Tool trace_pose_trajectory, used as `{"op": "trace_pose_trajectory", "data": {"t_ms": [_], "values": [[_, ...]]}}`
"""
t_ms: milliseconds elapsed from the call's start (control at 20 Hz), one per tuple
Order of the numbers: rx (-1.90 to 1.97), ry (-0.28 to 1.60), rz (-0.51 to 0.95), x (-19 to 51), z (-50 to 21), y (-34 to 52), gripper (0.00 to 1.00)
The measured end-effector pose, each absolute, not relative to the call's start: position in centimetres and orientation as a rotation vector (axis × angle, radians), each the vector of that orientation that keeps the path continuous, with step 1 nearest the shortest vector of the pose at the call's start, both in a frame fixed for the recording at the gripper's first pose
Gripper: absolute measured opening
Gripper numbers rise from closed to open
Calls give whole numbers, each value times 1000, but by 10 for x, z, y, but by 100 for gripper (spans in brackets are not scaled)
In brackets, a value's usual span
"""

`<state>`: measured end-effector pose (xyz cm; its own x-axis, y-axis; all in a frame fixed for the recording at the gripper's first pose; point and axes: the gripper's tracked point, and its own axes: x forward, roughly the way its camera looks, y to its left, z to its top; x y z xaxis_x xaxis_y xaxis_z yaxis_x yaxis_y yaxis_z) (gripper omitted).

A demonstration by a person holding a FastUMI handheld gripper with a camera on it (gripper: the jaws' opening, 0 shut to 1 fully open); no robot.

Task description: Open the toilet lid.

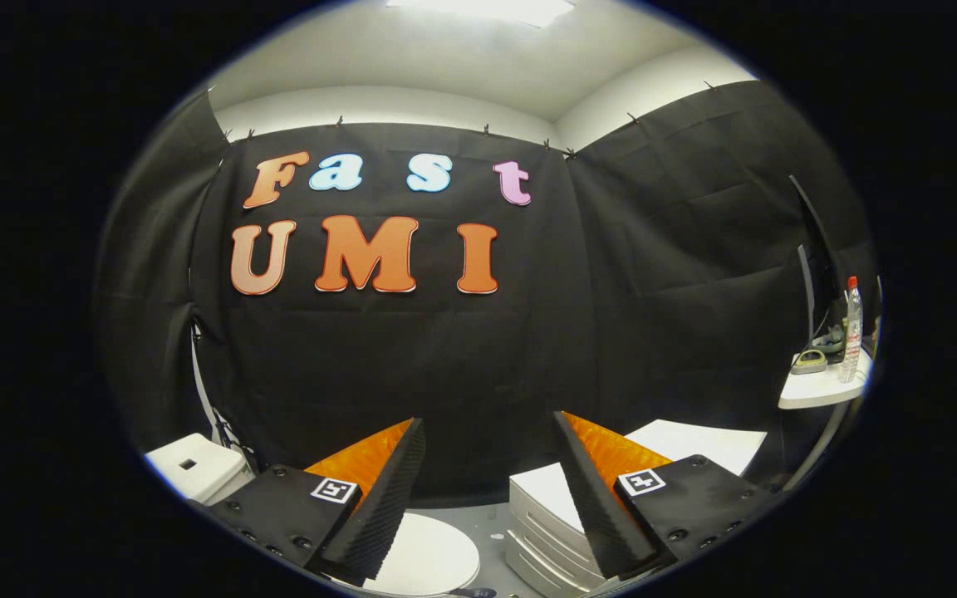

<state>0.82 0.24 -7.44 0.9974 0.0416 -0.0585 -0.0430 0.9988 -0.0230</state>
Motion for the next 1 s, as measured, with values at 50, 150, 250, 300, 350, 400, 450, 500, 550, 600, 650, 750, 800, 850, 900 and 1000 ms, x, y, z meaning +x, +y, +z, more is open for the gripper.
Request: {"op": "trace_pose_trajectory", "data": {"t_ms": [50, 150, 250, 300, 350, 400, 450, 500, 550, 600, 650, 750, 800, 850, 900, 1000], "values": [[-18, 66, 44, 9, -85, 1, 98], [0, 67, 46, 10, -102, 1, 98], [14, 75, 40, 11, -119, -2, 98], [13, 81, 39, 11, -129, -4, 98], [8, 89, 39, 11, -139, -4, 98], [3, 102, 39, 11, -150, -5, 98], [1, 121, 40, 12, -163, -6, 98], [-4, 147, 39, 11, -177, -7, 98], [-7, 174, 39, 9, -194, -8, 98], [-8, 195, 38, 8, -207, -10, 98], [-6, 214, 35, 5, -221, -12, 98], [9, 257, 30, 1, -252, -15, 98], [18, 281, 30, -2, -268, -15, 98], [23, 300, 31, -7, -284, -15, 98], [27, 313, 30, -10, -295, -15, 99], [46, 335, 31, -15, -318, -15, 99]]}}
